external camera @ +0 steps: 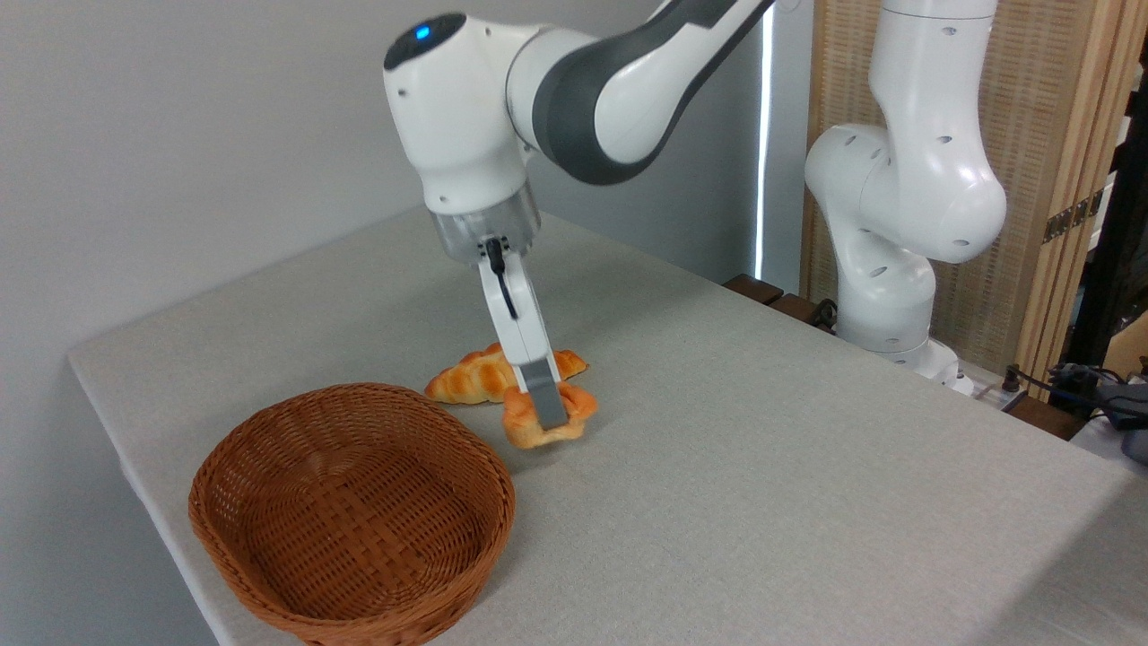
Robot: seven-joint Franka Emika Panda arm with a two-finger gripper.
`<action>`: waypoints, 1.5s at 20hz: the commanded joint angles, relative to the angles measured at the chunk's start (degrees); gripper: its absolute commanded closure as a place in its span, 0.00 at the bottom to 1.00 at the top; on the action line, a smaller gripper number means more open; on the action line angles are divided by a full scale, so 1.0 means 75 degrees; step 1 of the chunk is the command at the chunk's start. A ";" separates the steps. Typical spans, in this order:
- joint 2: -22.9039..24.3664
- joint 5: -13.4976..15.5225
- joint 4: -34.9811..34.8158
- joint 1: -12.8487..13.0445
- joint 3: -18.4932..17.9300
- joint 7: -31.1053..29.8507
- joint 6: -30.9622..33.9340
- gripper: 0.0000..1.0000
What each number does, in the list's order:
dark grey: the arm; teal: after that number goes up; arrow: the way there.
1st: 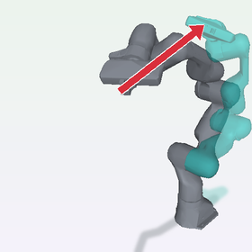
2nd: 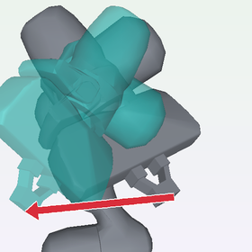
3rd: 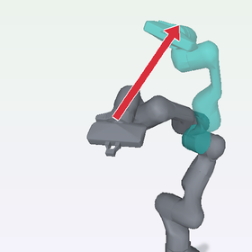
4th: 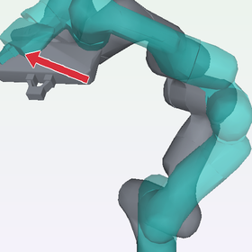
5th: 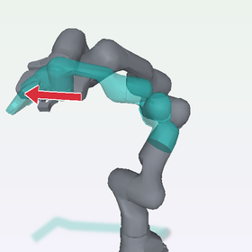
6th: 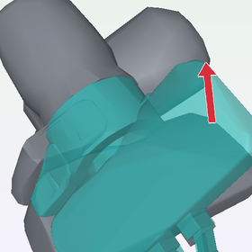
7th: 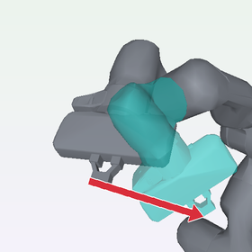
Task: Put bread into the basket
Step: 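Lift the bun and carry it over the woven basket, then lower the bun into the basket and open the gripper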
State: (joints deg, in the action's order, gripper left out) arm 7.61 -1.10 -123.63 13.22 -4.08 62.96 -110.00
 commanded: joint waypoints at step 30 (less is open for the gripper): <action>-0.0827 0.1131 0.1168 0.0007 -0.0546 -0.1445 -0.2900 0.00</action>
State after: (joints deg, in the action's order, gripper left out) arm 1.43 6.38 -114.81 12.97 -7.84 52.71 -131.03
